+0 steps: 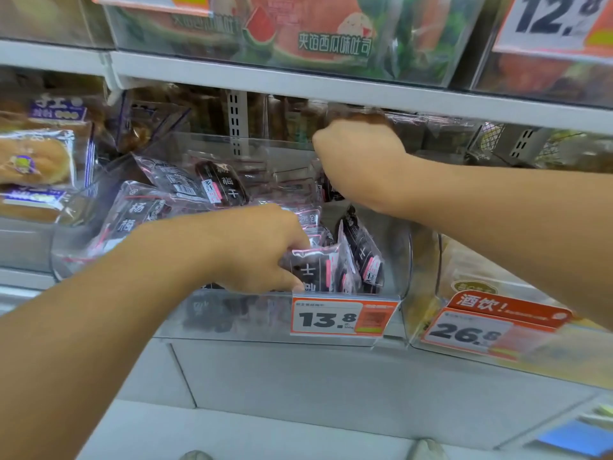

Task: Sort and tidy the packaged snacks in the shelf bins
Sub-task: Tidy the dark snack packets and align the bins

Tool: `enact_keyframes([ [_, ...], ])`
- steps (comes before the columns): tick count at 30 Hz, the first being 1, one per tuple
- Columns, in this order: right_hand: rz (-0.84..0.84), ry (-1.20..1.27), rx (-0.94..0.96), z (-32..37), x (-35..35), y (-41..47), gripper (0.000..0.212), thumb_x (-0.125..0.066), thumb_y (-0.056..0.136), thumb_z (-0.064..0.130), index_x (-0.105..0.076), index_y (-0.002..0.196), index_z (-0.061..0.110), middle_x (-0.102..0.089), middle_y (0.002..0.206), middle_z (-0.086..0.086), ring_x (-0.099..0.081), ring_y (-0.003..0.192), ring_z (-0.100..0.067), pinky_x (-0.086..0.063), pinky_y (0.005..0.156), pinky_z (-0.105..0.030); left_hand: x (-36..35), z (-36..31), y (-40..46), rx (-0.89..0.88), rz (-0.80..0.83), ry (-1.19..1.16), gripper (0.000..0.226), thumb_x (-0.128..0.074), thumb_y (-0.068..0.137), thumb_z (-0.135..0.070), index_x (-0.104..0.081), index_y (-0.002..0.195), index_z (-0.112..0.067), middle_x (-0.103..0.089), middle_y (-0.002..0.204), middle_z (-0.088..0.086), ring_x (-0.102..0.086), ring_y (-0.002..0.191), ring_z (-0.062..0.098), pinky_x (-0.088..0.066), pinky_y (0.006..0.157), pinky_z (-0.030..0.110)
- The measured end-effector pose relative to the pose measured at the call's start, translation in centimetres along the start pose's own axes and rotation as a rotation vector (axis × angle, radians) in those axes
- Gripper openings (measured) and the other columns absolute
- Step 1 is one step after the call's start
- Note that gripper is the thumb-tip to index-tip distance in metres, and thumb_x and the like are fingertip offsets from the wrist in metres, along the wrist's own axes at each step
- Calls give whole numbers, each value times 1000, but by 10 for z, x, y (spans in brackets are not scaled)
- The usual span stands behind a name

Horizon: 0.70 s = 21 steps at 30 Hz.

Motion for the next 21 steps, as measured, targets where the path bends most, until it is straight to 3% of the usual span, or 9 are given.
enact_keyframes([
  [3, 5, 9, -22, -4, -9, 7, 23, -52, 82, -10, -49, 81, 12, -40, 65, -6, -47, 65, -29, -40, 58, -35, 11, 20, -9, 105, 21, 22, 46, -73, 84, -51, -46, 64, -19, -51, 62, -4, -47, 59, 12, -35, 56, 30],
  [7, 109, 147, -198, -30, -35, 23, 10, -57, 92, 2, -50, 90, 9, -42, 73, -6, -48, 76, -30, -41, 68, -35, -5, 34, -11, 162, 92, 1, 48, -76, 81, -51, -46, 64, -17, -46, 60, -4, -43, 58, 15, -37, 59, 30],
  [11, 126, 215, -236, -42, -50, 25, 10, -56, 94, 2, -50, 91, 9, -44, 72, -4, -49, 77, -28, -42, 69, -34, 2, 26, -12, 144, 9, -11, 51, -75, 75, -63, -48, 61, -22, -47, 60, -6, -43, 60, 12, -39, 59, 30],
  [12, 111, 200, -233, -42, -49, 23, 8, -57, 94, 3, -51, 90, 8, -47, 73, -5, -49, 74, -28, -42, 68, -34, 9, 25, -13, 151, -43, -41, 48, -74, 71, -68, -53, 66, -25, -51, 66, -9, -46, 63, 8, -41, 61, 30],
  [14, 76, 132, -210, -37, -40, 21, 4, -57, 92, 2, -57, 90, 5, -53, 76, -10, -47, 67, -29, -42, 64, -35, 20, 27, -13, 166, -149, -62, 56, -70, 62, -79, -62, 96, -35, -58, 93, -13, -54, 86, 7, -48, 77, 33],
  [17, 12, 3, -94, -19, -17, 16, 14, -55, 83, -7, -61, 85, 5, -50, 71, -11, -49, 66, -33, -43, 61, -36, 14, 16, -5, 107, -166, -66, 85, -69, 68, -74, -45, 140, -35, -47, 137, -10, -44, 126, 16, -41, 106, 40],
  [21, -38, -63, -21, -13, -10, 13, 22, -53, 84, -7, -48, 70, 10, -40, 63, -8, -45, 65, -30, -40, 61, -36, -5, 9, 3, 87, -43, -162, 88, -68, 83, -59, -28, 155, -28, -32, 158, -8, -33, 143, 13, -31, 117, 32],
])
Point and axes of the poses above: each hand's wrist, its own y-axis towards the middle knuckle, its own x-axis out of the back of the hand, z = x × y, the point moved 10 cm from there along y, towards the middle knuckle
